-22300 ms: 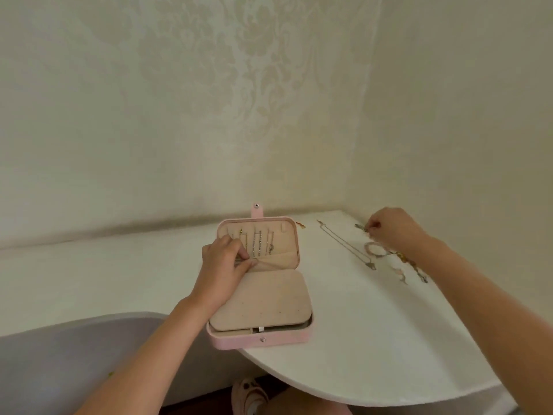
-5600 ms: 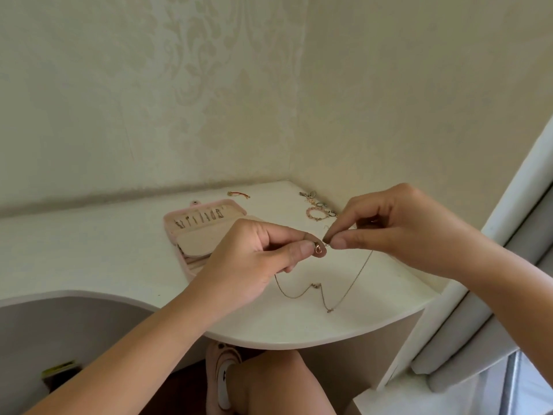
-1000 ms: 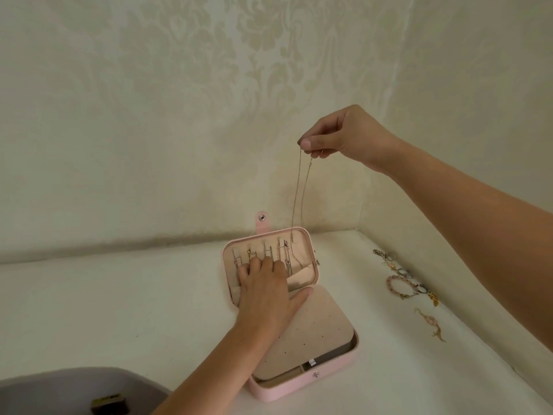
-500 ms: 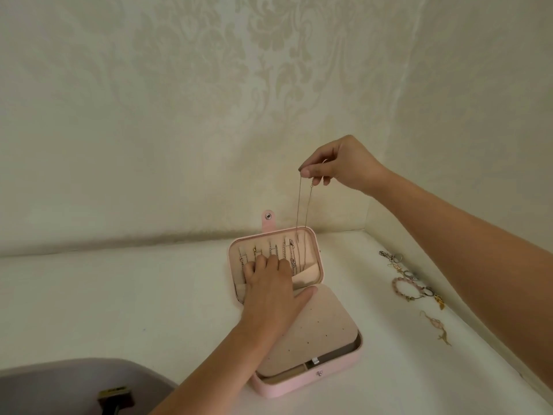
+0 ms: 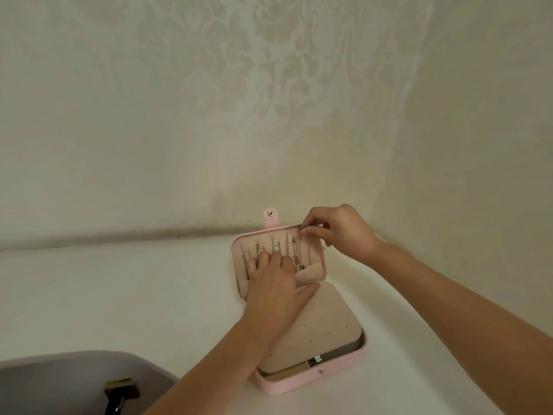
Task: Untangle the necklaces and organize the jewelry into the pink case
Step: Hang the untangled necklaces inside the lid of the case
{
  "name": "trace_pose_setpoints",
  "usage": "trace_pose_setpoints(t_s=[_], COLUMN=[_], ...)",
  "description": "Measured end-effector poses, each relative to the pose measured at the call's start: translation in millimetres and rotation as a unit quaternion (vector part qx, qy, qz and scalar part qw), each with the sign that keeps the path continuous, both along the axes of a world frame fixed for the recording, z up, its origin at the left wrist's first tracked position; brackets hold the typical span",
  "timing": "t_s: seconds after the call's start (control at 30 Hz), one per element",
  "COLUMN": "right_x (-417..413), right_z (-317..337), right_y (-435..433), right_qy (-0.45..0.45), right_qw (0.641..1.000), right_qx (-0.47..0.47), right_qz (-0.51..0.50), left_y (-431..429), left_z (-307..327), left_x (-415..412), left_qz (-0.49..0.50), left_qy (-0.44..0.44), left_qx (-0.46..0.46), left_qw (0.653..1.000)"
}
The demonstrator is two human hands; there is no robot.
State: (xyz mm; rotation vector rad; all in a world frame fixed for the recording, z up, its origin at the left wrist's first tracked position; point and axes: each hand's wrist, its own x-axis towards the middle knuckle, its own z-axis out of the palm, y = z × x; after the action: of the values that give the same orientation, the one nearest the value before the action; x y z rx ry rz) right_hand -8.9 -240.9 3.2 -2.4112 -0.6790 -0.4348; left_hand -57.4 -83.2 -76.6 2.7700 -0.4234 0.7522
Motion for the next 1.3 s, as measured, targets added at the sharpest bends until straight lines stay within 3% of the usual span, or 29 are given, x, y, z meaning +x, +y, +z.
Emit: trace_pose_setpoints(t_s=[0.13,0.37,0.67,1.07,1.13,1.23,1.3], right_x=[3,1,10,18,18,20,23], right_z=[-2,2,3,-6,-7,-9,-11], right_y=[3,7,0,-6,-7,-7,-5], right_qy=[0.007,0.055,-0.065,-0.073,-0.028,0.131,0.167], right_qw=[0.999,0.995,0.998,0.997,0.997,0.985,0.979], right_qx=[0.025,0.081,-0.016,0.033,0.067,0.109,0.114], right_qz=[-0.018,-0.007,-0.003,0.006,0.002,0.015,0.017], left_y=[-2,-2,-2,-2,-2,-1,-1], left_z=[-8,-5,-10,-7,-8,-13,-15], left_x=[5,3,7,5,6,9,10], left_qz=[0.004,0.006,0.018,0.016,0.022,0.022,0.019], left_qy=[-0.058,-0.027,-0.080,-0.077,-0.092,-0.117,-0.122], left_qx=[0.007,-0.002,-0.001,-0.004,0.000,-0.002,-0.001], left_qw=[0.998,1.000,0.997,0.997,0.995,0.993,0.992])
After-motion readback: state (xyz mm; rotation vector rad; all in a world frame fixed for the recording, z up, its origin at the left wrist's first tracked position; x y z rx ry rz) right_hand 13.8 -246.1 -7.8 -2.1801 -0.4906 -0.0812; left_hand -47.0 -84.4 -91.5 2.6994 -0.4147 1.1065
